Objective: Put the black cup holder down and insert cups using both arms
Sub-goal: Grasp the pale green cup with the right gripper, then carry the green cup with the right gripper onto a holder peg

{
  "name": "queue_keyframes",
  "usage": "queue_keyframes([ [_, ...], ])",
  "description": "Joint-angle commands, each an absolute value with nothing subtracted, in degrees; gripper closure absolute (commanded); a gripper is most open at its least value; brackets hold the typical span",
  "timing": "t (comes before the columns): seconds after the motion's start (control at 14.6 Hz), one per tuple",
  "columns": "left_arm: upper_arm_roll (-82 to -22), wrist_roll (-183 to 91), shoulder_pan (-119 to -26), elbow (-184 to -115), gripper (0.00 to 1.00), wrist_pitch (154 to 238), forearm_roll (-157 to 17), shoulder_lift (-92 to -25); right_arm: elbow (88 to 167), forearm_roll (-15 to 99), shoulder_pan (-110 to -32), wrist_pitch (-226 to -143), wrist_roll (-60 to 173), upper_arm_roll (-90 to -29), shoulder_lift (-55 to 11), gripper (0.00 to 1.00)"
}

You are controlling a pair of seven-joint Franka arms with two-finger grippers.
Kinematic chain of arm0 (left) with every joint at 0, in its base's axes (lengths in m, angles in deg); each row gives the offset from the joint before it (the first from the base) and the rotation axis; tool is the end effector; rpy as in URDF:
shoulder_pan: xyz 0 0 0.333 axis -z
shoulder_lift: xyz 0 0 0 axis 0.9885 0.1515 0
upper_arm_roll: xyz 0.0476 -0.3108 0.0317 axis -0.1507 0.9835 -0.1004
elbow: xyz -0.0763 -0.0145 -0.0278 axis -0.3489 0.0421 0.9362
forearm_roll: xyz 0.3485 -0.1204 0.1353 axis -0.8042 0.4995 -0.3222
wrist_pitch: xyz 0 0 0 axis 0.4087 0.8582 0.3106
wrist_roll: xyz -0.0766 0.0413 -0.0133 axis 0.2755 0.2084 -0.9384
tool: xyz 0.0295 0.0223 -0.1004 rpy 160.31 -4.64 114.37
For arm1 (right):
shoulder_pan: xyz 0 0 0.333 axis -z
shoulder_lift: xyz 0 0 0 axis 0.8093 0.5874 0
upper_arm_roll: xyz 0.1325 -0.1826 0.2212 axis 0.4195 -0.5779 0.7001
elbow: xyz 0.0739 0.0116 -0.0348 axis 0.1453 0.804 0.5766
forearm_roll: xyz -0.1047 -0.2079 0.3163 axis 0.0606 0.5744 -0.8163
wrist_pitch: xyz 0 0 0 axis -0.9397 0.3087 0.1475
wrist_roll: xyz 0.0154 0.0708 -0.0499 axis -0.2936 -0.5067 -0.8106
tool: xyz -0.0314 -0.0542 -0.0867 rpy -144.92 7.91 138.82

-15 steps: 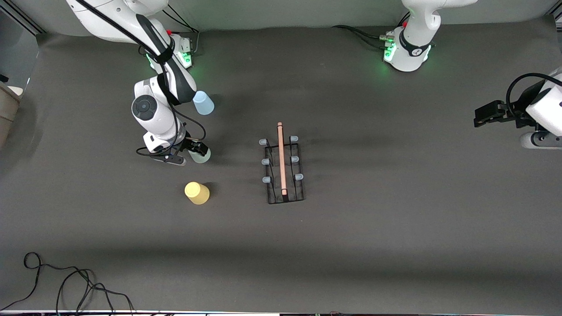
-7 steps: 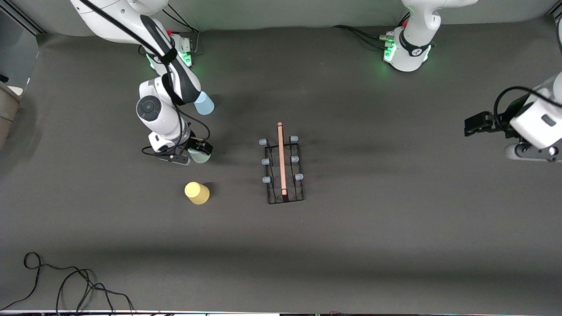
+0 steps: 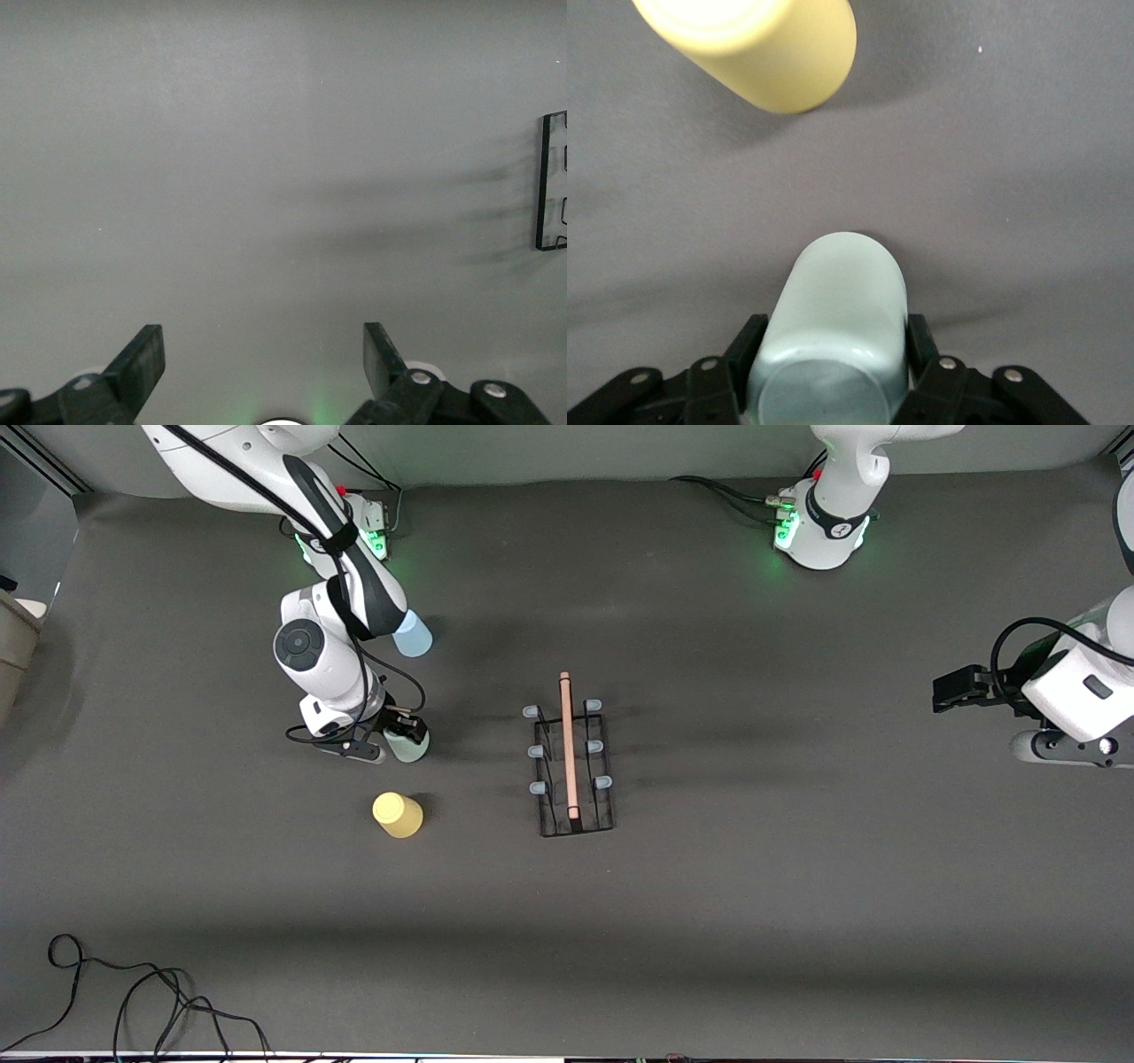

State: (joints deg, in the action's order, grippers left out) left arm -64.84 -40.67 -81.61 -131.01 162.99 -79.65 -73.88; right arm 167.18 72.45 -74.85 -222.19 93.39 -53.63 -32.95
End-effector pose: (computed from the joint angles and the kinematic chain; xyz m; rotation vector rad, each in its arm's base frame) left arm 0.5946 -0.0469 0.5837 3.1278 -0.1053 -0.2148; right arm 0.4656 0.1758 0.2220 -3.0526 0.4292 -0.0046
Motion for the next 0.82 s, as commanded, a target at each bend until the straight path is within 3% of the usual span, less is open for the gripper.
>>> queue_keyframes([
  [0.0, -65.65, -40.56, -80.76, -131.15, 0.00, 163.20, -79.55, -74.83, 165.11, 71.54, -75.38, -214.84, 93.82, -54.20, -38.43, 1.00],
  [0.2, -65.65, -40.65, -80.76, -131.15, 0.00, 163.20, -79.64, -74.92, 155.28, 71.54, -75.38, -195.88, 96.36, -54.29, -41.96, 1.00],
  [0.34, -65.65, -40.74, -80.76, -131.15, 0.00, 163.20, -79.73, -74.92, 148.59, 71.45, -75.64, -188.02, 100.47, -53.76, -41.96, 1.00],
  [0.75, -65.65, -41.00, -79.88, -131.49, 0.00, 163.28, -79.91, -74.75, 140.06, 66.62, -84.60, -188.78, 114.01, -53.76, -38.19, 1.00],
])
